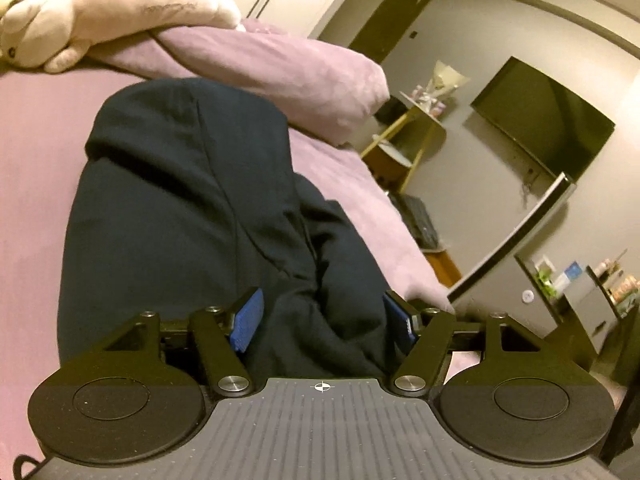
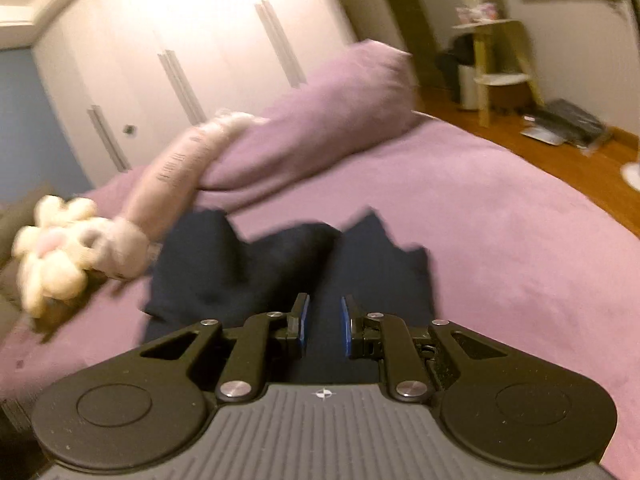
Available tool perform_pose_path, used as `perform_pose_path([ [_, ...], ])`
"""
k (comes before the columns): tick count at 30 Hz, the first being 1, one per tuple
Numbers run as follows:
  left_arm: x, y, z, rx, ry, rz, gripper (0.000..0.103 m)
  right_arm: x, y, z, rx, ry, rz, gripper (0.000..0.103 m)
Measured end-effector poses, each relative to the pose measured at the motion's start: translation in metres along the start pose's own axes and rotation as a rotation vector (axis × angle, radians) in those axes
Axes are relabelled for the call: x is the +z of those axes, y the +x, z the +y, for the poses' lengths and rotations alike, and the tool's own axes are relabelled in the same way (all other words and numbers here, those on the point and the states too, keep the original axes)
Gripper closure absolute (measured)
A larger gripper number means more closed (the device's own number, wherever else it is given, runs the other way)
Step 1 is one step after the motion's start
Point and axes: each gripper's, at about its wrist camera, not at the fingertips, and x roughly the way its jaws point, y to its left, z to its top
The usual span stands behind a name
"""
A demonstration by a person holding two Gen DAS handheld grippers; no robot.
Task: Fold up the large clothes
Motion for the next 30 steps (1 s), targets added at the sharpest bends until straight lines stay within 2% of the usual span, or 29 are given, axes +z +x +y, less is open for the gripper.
perform_pose_path([
  [3, -0.006, -0.002, -0.002, 0.008, 0.044, 0.004, 0.032, 0.014, 0.016, 0.019, 0.085, -0.055, 0.034, 0.086],
  [6, -0.005, -0.011, -0.005, -0.012, 0.058, 0.005, 0.032, 0.010, 0.042, 0.029, 0.130, -0.109, 0.131, 0.086],
  [7, -0.005, -0.016, -0.004, -0.020, 0.057, 0.013, 0.032, 0.003, 0.051, 0.031, 0.115, -0.128, 0.167, 0.086],
  [10, -0.004, -0.031, 0.003, -0.038, 0.071, 0.047, 0.034, -0.017, 0.073, 0.024, -0.004, -0.184, 0.232, 0.087],
  [12, -0.002, -0.041, 0.008, -0.038, 0.028, 0.058, 0.036, -0.029, 0.079, 0.010, 0.001, -0.161, 0.224, 0.087],
  [15, 0.013, -0.058, 0.025, -0.063, -0.077, 0.002, 0.035, -0.035, 0.079, 0.003, 0.027, -0.143, 0.198, 0.087],
  [16, 0.019, -0.063, 0.031, -0.053, -0.081, -0.029, 0.034, -0.032, 0.080, 0.007, 0.020, -0.143, 0.207, 0.087],
  [18, 0.027, -0.066, 0.045, 0.042, -0.081, -0.077, 0.033, -0.023, 0.077, 0.010, 0.013, -0.140, 0.222, 0.087],
  [20, 0.029, -0.063, 0.067, 0.149, -0.131, -0.083, 0.035, -0.009, 0.070, 0.017, 0.031, -0.097, 0.208, 0.083],
  [23, 0.026, -0.051, 0.099, 0.233, -0.214, -0.041, 0.039, 0.010, 0.053, 0.021, 0.126, -0.016, 0.161, 0.064],
  [25, 0.019, -0.046, 0.108, 0.232, -0.241, -0.014, 0.039, 0.019, 0.056, 0.025, 0.200, 0.038, 0.157, 0.044],
  [27, 0.015, -0.038, 0.110, 0.201, -0.253, -0.002, 0.037, 0.024, 0.071, 0.032, 0.251, 0.069, 0.215, 0.042],
  [30, 0.015, -0.036, 0.104, 0.203, -0.202, 0.001, 0.033, 0.019, 0.096, 0.043, 0.309, 0.112, 0.312, 0.042],
])
